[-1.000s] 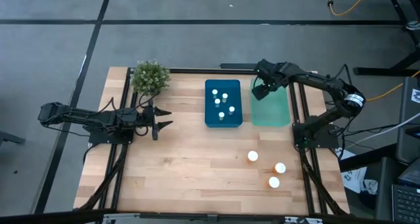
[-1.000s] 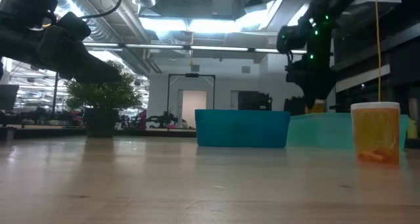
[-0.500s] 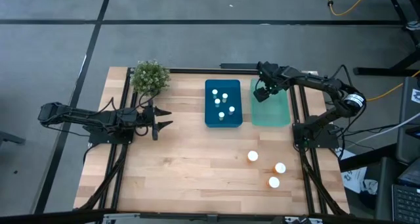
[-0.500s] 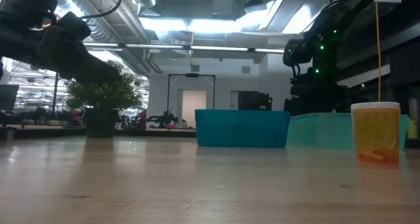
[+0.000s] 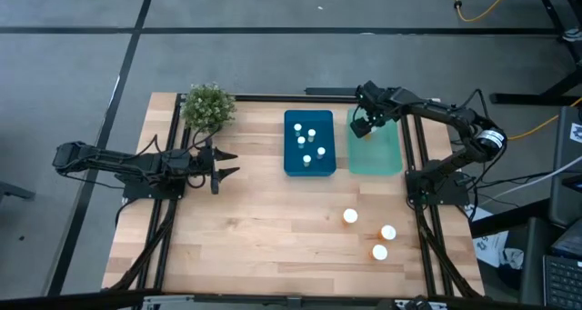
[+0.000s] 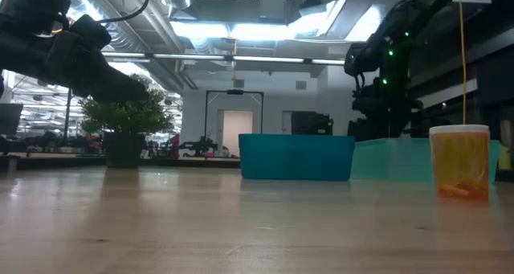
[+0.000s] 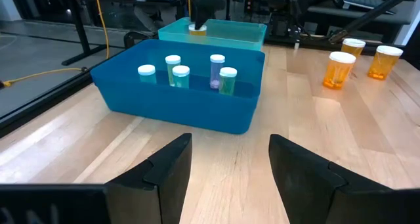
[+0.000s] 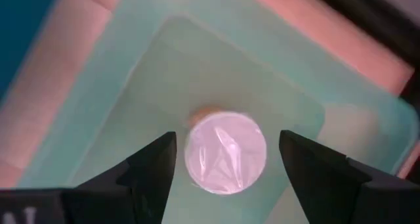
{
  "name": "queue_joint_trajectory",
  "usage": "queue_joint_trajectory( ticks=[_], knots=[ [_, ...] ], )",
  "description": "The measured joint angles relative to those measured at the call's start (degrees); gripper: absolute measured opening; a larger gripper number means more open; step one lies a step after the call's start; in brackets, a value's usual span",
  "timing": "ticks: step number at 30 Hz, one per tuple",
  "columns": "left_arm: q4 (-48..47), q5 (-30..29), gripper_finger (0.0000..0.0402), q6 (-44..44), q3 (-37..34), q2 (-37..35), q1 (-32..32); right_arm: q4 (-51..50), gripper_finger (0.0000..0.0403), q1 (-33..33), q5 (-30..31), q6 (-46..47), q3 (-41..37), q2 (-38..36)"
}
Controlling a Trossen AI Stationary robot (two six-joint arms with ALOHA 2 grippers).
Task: Pick and place medicine bottles into bin by pill shape (circle, oval)
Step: Put the large orange pill bottle into the green bin
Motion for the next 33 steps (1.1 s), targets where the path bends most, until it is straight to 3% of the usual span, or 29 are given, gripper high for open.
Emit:
queue_joint_trajectory(
  ticks=[7, 11, 16, 22, 28, 33],
  knots=[
    [0.0, 0.0, 0.0195, 0.0, 0.0, 0.0, 0.0, -12.9, 0.0272, 1.2, -0.5, 1.7, 12.2, 0.0],
    [0.0, 0.0, 0.0195, 0.0, 0.0, 0.0, 0.0, -22.4, 0.0272, 6.7, -1.8, 8.5, 17.6, -1.9],
    [0.0, 0.0, 0.0195, 0.0, 0.0, 0.0, 0.0, -27.4, 0.0273, 20.2, 0.2, 18.3, 18.7, -9.0],
    [0.0, 0.0, 0.0195, 0.0, 0.0, 0.0, 0.0, -26.5, 0.0273, 41.4, 0.7, 35.3, 16.8, -16.6],
    [0.0, 0.0, 0.0195, 0.0, 0.0, 0.0, 0.0, -22.7, 0.0273, 59.9, 4.9, 44.9, 13.0, -17.3],
    [0.0, 0.0, 0.0195, 0.0, 0.0, 0.0, 0.0, -20.5, 0.0273, 68.2, 4.9, 51.9, 8.0, -15.5]
  ],
)
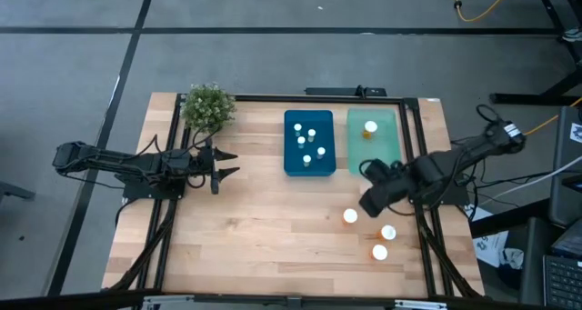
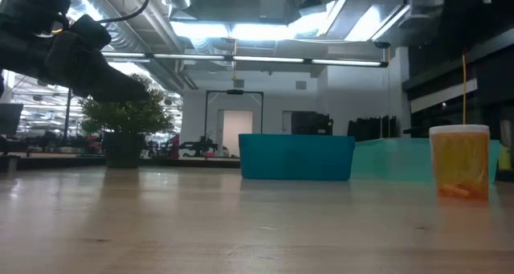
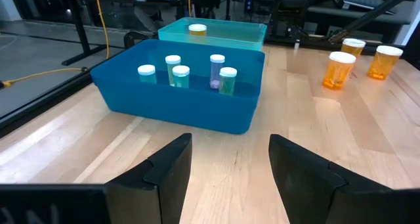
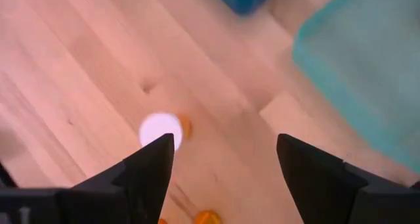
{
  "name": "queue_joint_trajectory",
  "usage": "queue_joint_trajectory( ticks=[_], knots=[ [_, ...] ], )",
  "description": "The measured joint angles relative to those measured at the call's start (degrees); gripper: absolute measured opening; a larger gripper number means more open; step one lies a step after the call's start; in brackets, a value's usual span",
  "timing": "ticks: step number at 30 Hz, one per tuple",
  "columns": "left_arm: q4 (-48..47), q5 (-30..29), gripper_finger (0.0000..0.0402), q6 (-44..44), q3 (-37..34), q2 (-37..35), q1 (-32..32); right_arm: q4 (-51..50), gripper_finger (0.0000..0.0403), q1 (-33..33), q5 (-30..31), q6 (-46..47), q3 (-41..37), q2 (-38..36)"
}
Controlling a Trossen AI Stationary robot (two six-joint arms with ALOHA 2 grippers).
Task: Pick and place medicine bottles into bin by pill shape (circle, oval)
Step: Put the large orange pill bottle into the green bin
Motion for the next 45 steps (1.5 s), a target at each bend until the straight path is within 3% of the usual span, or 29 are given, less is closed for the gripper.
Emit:
queue_joint_trajectory(
  ticks=[8, 15, 24, 34, 45],
  knots=[
    [0.0, 0.0, 0.0195, 0.0, 0.0, 0.0, 0.0, 7.1, 0.0273, 3.4, 0.2, 7.8, -7.0, 2.4],
    [0.0, 0.0, 0.0195, 0.0, 0.0, 0.0, 0.0, 15.3, 0.0273, 5.4, 0.2, 7.2, -11.5, 3.7],
    [0.0, 0.0, 0.0195, 0.0, 0.0, 0.0, 0.0, 15.8, 0.0275, 5.7, 0.1, 1.8, -11.5, 3.7],
    [0.0, 0.0, 0.0195, 0.0, 0.0, 0.0, 0.0, 20.1, 0.0363, 4.9, 3.0, -5.6, -11.5, 4.0],
    [-0.2, 0.0, 0.0195, 0.0, 0.0, 0.0, 0.0, 20.9, 0.0371, 4.9, 1.2, -9.5, -11.5, 8.1]
  ],
)
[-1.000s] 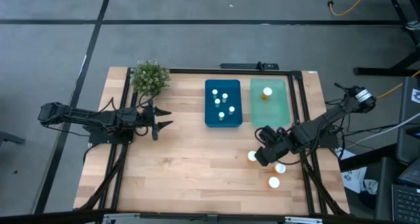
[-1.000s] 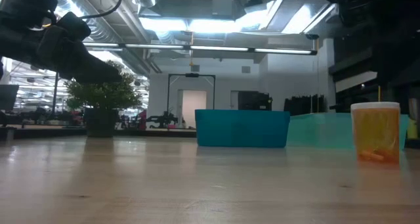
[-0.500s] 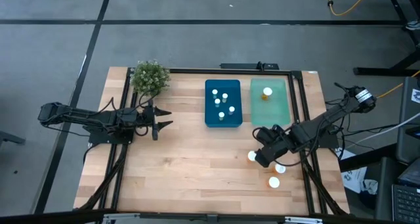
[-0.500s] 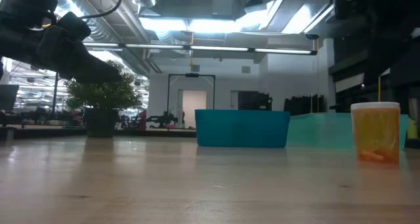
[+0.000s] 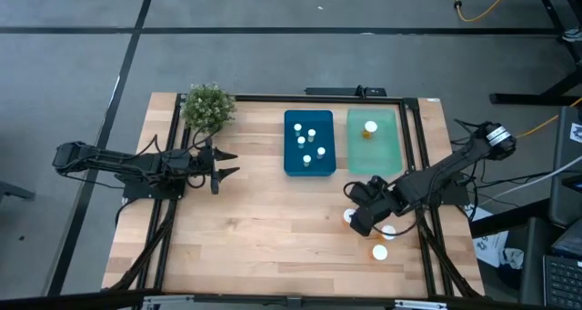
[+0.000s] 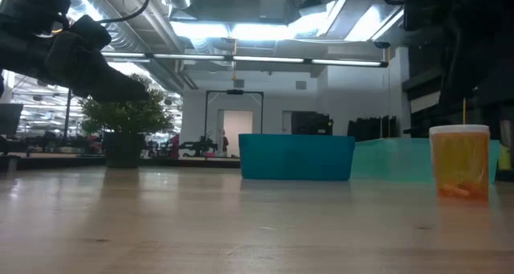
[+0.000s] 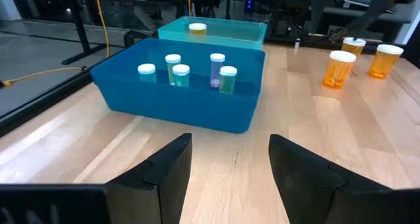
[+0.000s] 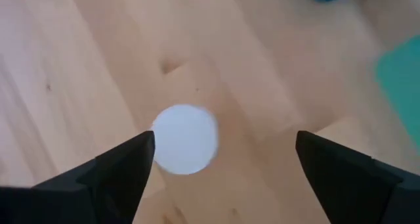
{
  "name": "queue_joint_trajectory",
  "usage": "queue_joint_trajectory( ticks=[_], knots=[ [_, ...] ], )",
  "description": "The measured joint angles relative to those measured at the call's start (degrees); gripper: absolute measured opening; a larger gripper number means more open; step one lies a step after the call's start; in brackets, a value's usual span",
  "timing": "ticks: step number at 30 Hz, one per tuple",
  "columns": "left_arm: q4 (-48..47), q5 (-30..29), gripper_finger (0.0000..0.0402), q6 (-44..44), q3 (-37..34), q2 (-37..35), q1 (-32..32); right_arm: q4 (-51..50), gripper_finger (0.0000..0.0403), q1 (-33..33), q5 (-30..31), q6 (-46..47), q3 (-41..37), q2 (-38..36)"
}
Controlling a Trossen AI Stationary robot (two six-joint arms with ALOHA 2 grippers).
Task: Pick and place medicine bottles into bin by pill shape (circle, oval)
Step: Put the large orange pill bottle into the green bin
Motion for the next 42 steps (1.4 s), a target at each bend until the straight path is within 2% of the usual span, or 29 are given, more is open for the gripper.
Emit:
queue_joint_trajectory(
  ticks=[8, 20, 28, 33, 42],
  knots=[
    [0.0, 0.0, 0.0195, 0.0, 0.0, 0.0, 0.0, 2.4, 0.0371, -1.0, -8.3, -5.1, 0.0, 5.3],
    [0.0, 0.0, 0.0195, 0.0, 0.0, 0.0, 0.0, 6.6, 0.0371, -2.9, -8.5, -19.4, 0.0, 8.4],
    [0.0, 0.0, 0.0195, 0.0, 0.0, 0.0, 0.0, 8.5, 0.0369, -4.8, -12.4, -19.6, 0.0, 9.9],
    [0.0, 0.0, 0.0195, 0.0, 0.0, 0.0, 0.0, 8.6, 0.0342, -4.8, -12.7, -19.4, 0.0, 9.9],
    [0.0, 0.0, 0.0195, 0.0, 0.0, 0.0, 0.0, 7.2, 0.0263, -4.8, -11.8, -19.4, 0.0, 9.9]
  ],
)
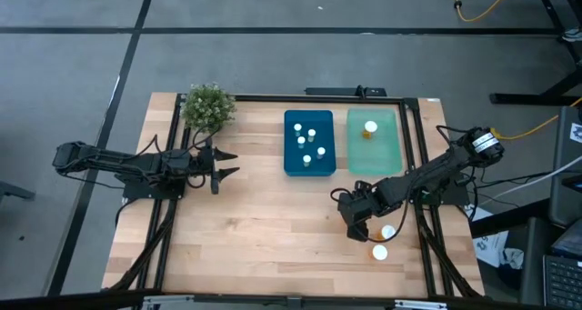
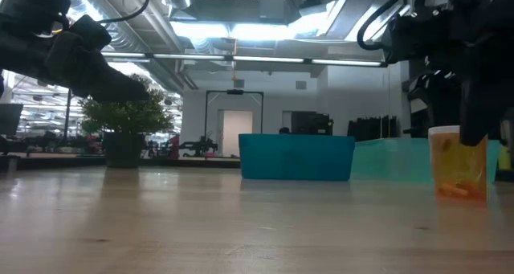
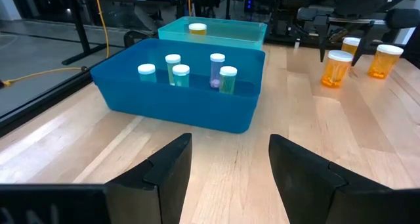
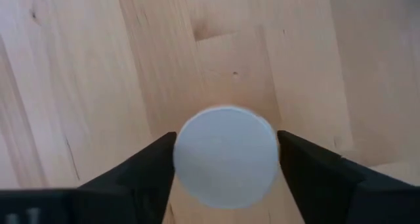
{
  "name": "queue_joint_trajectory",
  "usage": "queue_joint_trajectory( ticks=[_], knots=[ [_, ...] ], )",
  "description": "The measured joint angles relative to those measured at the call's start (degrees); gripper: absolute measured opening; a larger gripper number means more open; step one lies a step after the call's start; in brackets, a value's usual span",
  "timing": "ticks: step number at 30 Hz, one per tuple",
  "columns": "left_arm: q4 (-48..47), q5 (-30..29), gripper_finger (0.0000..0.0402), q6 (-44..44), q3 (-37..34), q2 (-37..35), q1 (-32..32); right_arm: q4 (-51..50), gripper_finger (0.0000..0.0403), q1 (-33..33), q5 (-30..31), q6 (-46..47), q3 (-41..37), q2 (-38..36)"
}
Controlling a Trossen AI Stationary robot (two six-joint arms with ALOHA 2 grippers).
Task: Pick and place medicine bottles into bin by pill shape (circle, oval)
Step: Put the large orange pill bottle into the green bin
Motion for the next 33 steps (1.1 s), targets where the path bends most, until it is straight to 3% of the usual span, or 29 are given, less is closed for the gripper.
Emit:
queue_joint_trajectory(
  ticks=[6, 11, 16, 23, 28, 33],
  knots=[
    [0.0, 0.0, 0.0195, 0.0, 0.0, 0.0, 0.0, -0.1, 0.021, 0.0, 0.1, 0.7, 0.0, 0.0],
    [0.0, 0.0, 0.0195, 0.0, 0.0, 0.0, 0.0, -1.6, 0.0208, 0.0, 2.0, 6.2, 0.4, -0.3],
    [0.0, 0.0, 0.0195, 0.0, 0.0, 0.0, 0.0, -8.9, 0.0224, 0.0, 8.9, 12.0, 4.6, -2.6],
    [0.0, 0.0, 0.0195, 0.0, 0.0, 0.0, 0.0, -22.3, 0.0205, -0.6, 19.5, 22.9, 11.5, -8.3],
    [0.0, 0.0, 0.0195, 0.0, 0.0, 0.0, 0.0, -33.9, 0.0205, -5.4, 21.0, 34.5, 12.4, -13.0],
    [0.0, 0.0, 0.0195, 0.0, 0.0, 0.0, 0.0, -35.0, 0.0206, -14.7, 21.3, 31.5, 10.4, -17.9]
  ],
)
